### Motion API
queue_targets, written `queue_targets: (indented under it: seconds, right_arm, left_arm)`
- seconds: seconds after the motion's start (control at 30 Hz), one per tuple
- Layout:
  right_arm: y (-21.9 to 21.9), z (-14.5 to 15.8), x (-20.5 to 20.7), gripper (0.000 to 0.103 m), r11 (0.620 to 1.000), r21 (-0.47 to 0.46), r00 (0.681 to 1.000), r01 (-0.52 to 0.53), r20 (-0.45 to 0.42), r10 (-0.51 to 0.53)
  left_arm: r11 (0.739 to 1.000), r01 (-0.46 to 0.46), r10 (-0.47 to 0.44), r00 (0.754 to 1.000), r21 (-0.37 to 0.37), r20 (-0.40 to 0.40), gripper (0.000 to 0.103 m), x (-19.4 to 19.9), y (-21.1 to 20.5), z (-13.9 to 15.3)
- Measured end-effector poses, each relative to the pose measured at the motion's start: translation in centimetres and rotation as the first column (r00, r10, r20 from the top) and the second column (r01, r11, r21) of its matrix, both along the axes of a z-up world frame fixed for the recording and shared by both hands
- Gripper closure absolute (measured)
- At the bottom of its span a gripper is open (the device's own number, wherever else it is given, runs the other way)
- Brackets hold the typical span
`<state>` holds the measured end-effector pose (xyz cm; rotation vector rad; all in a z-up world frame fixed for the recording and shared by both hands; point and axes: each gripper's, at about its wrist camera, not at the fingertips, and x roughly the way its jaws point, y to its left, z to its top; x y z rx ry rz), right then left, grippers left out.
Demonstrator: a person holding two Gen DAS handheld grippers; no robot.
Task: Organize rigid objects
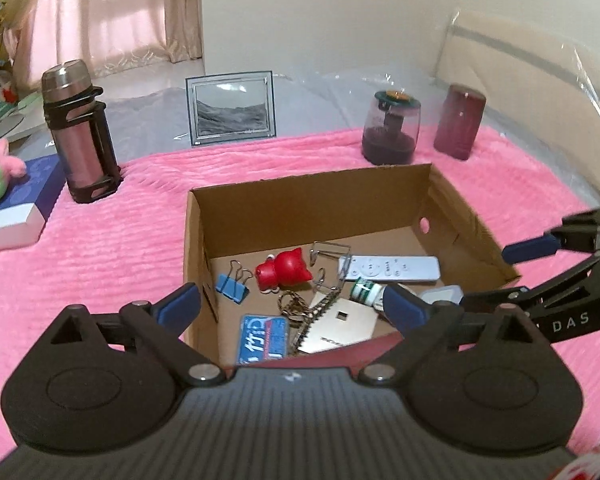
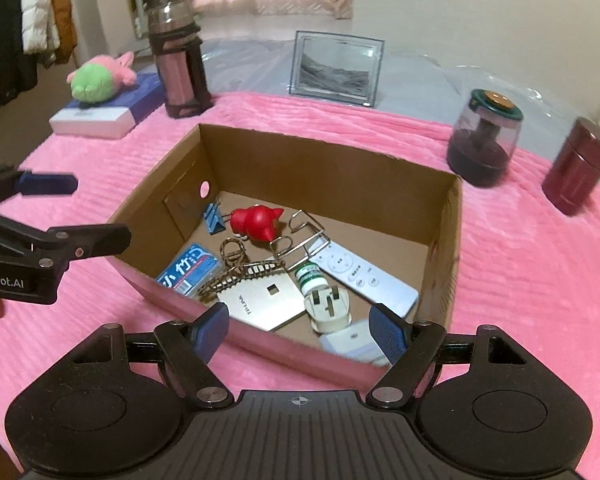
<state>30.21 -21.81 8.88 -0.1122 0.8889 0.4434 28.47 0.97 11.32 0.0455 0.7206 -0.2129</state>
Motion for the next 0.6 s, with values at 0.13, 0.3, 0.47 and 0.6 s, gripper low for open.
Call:
queue_targets:
  seconds: [0.13, 0.3, 0.47, 0.6]
  right_arm:
    - [-0.8, 0.6, -2.1, 0.029, 0.999, 0.035, 1.000, 0.018, 0.021, -0.018]
    - [-1.7, 0.9, -4.3, 0.029, 0.997, 0.047, 0.997, 0.057, 0.041, -0.059]
    - [-2.1, 1.3, -6.8, 0.029, 0.994, 0.073, 0.993, 0.083, 0.072, -0.089]
    - [-2.1, 1.7, -8.8, 0.029, 0.989, 0.107, 0.990, 0.100, 0.092, -0.110]
  left_arm:
    - [0.999, -0.023, 0.023, 1.000, -0.030, 0.021, 0.006, -2.1, -0.1, 0.1]
    - [0.997, -0.072, 0.073, 0.997, -0.033, 0.033, 0.002, -4.4, -0.3, 0.4]
    - [0.992, -0.112, 0.115, 0.991, -0.059, 0.065, 0.002, -7.1, -0.4, 1.0]
    - [0.991, -0.125, 0.129, 0.988, -0.048, 0.086, 0.002, -8.9, -0.7, 1.2]
